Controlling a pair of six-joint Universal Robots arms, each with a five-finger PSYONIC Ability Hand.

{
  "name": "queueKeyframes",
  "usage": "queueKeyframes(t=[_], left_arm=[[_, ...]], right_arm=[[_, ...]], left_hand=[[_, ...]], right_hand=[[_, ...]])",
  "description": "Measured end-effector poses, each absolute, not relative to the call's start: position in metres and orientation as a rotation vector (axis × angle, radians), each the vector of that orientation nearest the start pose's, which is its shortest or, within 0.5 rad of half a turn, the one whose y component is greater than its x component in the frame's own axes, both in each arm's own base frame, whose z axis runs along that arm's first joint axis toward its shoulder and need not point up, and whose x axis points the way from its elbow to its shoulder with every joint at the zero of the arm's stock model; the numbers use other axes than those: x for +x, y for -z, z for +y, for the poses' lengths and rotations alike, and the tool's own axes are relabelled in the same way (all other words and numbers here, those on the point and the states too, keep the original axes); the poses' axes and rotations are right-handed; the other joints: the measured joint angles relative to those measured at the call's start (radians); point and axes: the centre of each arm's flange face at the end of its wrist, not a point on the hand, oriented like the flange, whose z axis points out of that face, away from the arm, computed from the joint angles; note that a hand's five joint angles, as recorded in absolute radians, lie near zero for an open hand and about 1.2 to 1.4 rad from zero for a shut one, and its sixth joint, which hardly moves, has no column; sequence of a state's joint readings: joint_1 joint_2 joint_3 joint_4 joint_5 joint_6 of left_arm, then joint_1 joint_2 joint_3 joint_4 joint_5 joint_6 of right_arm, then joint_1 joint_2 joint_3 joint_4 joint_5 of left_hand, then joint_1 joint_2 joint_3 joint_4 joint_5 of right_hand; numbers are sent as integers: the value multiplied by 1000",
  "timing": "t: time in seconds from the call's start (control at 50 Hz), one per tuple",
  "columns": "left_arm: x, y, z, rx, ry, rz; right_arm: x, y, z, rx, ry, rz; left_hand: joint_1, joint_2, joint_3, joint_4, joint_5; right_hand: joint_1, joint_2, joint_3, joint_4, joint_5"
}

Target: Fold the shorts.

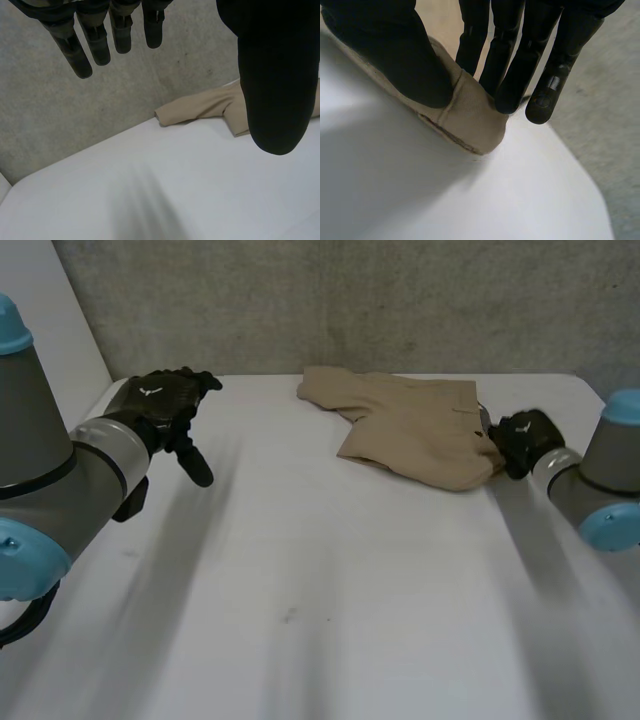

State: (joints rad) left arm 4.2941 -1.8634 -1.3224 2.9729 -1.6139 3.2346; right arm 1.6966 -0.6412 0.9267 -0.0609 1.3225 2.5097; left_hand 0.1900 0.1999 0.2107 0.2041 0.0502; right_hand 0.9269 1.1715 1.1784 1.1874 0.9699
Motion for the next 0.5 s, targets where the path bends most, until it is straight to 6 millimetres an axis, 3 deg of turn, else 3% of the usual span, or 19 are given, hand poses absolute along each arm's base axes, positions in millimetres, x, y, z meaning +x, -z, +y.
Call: queueKeyframes(t=[0.14, 0.16, 0.2, 0.26, 0.28, 0.5], left_arm=[[-270, -255, -271, 606, 2027, 2589], [-271, -254, -271, 605, 2025, 2595], [-279, -244, -267, 582, 2010, 2656], [-287, -233, -262, 529, 1985, 2740], [-292, -224, -257, 482, 1955, 2808], [-320, -179, -220, 259, 1746, 3149]], right_arm=[[218, -210, -412, -1025, 2127, 2156], [219, -214, -409, -1020, 2130, 2149], [231, -236, -389, -1016, 2143, 2092], [245, -253, -366, -1032, 2146, 2038], [255, -265, -349, -1047, 2146, 1998], [288, -308, -268, -1096, 2103, 1879]], left_hand=[[0, 0, 0, 0, 0], [0, 0, 0, 0, 0], [4, 2, 1, 1, 0], [9, 2, 2, 2, 0], [31, 19, 13, 14, 8], [110, 98, 86, 97, 77]], right_hand=[[0, 0, 0, 0, 0], [0, 0, 0, 0, 0], [0, 0, 5, 0, 0], [0, 0, 7, 1, 0], [9, 0, 9, 1, 0], [20, 0, 10, 1, 0]])
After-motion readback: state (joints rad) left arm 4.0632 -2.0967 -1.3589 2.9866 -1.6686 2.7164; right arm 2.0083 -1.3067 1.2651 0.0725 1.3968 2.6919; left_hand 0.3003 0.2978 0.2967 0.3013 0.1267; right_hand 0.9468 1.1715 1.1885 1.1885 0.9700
